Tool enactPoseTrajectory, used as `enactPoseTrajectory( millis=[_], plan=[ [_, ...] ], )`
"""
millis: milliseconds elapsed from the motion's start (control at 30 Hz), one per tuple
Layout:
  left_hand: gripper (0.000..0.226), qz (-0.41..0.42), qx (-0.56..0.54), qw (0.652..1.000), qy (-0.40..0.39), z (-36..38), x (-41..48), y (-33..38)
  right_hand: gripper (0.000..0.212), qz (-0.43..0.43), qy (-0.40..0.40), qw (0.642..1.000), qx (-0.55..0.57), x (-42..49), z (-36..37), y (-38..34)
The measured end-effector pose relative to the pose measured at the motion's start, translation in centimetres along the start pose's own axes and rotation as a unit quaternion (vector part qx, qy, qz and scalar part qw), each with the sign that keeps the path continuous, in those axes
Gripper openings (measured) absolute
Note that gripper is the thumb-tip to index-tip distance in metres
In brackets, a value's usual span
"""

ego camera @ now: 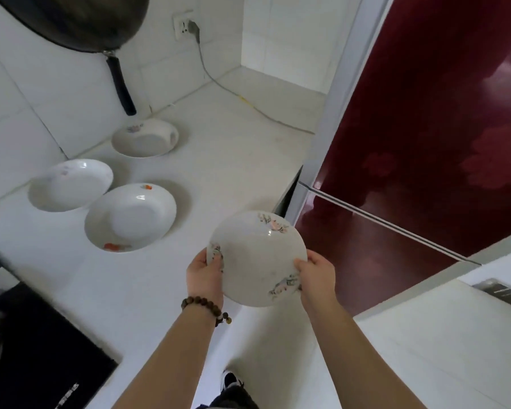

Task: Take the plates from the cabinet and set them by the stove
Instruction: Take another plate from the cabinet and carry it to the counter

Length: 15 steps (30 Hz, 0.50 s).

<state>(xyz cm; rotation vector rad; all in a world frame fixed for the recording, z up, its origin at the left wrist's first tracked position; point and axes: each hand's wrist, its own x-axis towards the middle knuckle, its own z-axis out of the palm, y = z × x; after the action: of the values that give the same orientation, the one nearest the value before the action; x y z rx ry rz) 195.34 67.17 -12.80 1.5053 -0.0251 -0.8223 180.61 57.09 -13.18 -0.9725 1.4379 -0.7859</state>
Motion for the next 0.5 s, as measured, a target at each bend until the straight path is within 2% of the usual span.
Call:
enactPoseTrajectory(
  millis=[167, 333, 500],
  plan=[
    [0.024, 0.025, -0.028, 0.999, 0.036, 0.9, 5.6, 3.6, 0.026, -0.009, -0.044, 0.999, -0.003, 4.4, 5.7, -3.8],
    [0.016, 0.019, -0.027, 0.996, 0.080, 1.2, 9.3, 5.3, 0.034, -0.021, -0.072, 0.997, -0.012, 7.8, 9.8, -6.3],
    [0.022, 0.017, -0.068, 0.989, 0.131, 1.7, 12.9, 6.6, 0.026, -0.019, -0.126, 0.991, -0.035, 10.8, 14.1, -8.4]
  ],
)
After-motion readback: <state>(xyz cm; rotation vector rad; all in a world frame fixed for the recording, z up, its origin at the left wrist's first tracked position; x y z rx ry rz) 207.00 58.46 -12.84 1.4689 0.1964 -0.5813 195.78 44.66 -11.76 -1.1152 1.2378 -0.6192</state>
